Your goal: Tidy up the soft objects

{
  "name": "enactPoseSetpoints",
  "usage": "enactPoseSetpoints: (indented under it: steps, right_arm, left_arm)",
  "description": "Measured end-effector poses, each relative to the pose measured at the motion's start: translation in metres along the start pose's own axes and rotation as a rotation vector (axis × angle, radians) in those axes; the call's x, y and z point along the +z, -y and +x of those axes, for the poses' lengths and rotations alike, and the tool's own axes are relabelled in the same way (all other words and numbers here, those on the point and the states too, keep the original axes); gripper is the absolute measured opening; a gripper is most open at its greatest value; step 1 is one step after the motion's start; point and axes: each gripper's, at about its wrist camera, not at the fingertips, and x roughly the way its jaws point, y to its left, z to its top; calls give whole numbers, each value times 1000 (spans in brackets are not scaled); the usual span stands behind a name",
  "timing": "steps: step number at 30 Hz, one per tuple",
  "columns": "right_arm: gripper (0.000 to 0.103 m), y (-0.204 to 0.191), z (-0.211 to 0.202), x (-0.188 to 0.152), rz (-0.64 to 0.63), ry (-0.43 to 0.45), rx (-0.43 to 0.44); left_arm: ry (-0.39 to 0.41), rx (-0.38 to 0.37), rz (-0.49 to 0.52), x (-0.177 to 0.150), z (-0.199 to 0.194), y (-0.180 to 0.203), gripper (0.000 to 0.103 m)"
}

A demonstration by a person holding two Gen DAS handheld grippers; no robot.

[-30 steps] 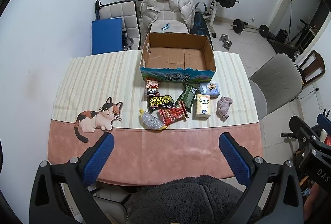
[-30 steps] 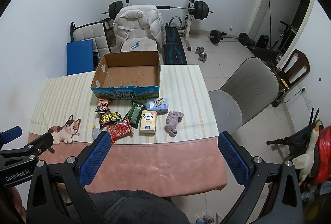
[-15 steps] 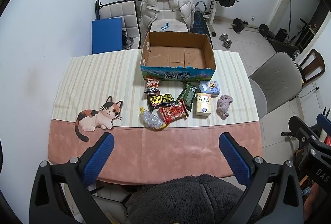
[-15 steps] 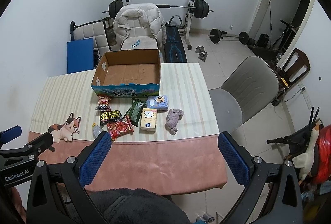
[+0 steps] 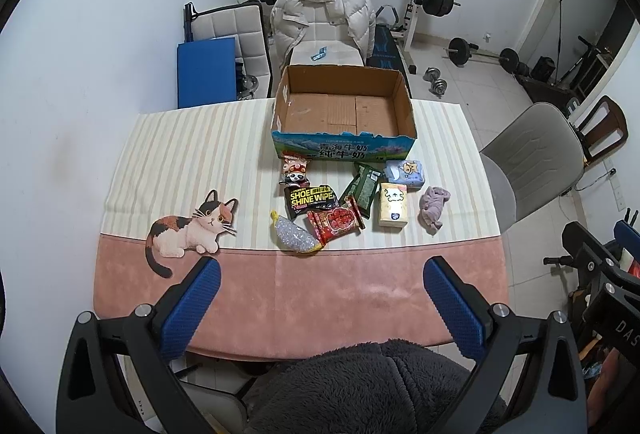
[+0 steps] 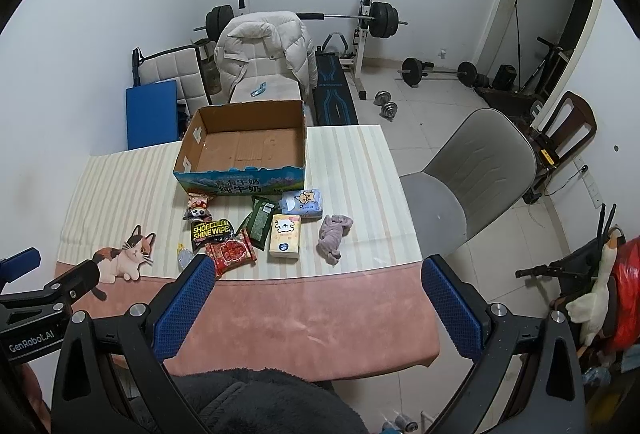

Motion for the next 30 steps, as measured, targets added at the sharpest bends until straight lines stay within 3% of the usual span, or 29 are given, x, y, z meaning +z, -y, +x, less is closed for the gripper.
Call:
enactPoseSetpoints:
  steps: [30]
  right_arm:
    - [103,6,-11,3,11,29,9]
  left_arm:
    - [27,1,2,1,-14,7,103]
